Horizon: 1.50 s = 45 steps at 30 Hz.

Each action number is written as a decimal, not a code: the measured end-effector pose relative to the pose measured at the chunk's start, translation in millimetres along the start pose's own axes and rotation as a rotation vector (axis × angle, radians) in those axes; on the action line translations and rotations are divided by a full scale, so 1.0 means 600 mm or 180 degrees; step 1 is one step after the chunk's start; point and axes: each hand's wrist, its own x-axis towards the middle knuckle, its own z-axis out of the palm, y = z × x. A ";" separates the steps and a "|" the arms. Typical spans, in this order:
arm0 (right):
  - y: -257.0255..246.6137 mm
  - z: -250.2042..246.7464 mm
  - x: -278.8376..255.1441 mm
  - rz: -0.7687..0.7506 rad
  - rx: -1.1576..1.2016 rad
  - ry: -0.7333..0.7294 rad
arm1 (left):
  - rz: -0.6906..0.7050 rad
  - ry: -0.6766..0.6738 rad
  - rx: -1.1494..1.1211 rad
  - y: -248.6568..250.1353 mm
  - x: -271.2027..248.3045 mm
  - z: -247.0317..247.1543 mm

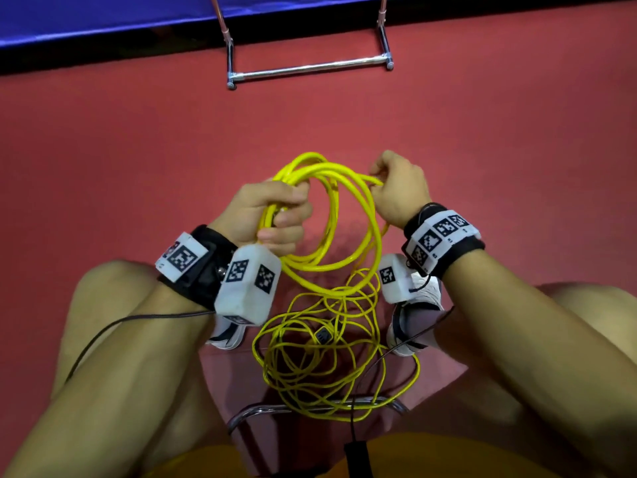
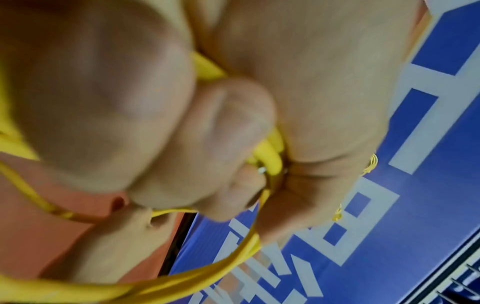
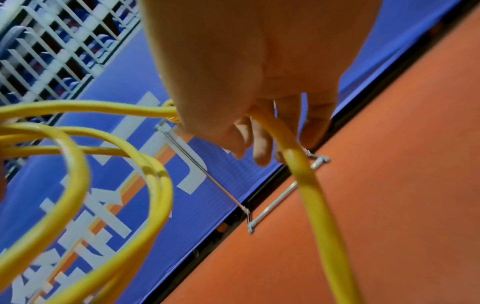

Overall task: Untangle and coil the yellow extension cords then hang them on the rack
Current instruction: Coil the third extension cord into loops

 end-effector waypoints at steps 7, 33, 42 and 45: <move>0.029 0.113 -0.043 0.0665 0.0204 -0.1893 | 0.1204 0.0208 -0.0943 0.008 -0.003 -0.032; -0.048 0.084 -0.097 -0.1676 -0.0220 -0.1970 | 0.2090 0.2458 0.1201 -0.015 0.039 -0.038; -0.070 0.062 -0.114 -0.2331 0.0175 -0.1409 | 0.0892 0.2604 0.3470 -0.035 0.043 -0.036; -0.080 0.043 -0.120 -0.2403 0.0679 -0.1087 | 0.0500 0.2207 0.3208 -0.043 0.041 -0.038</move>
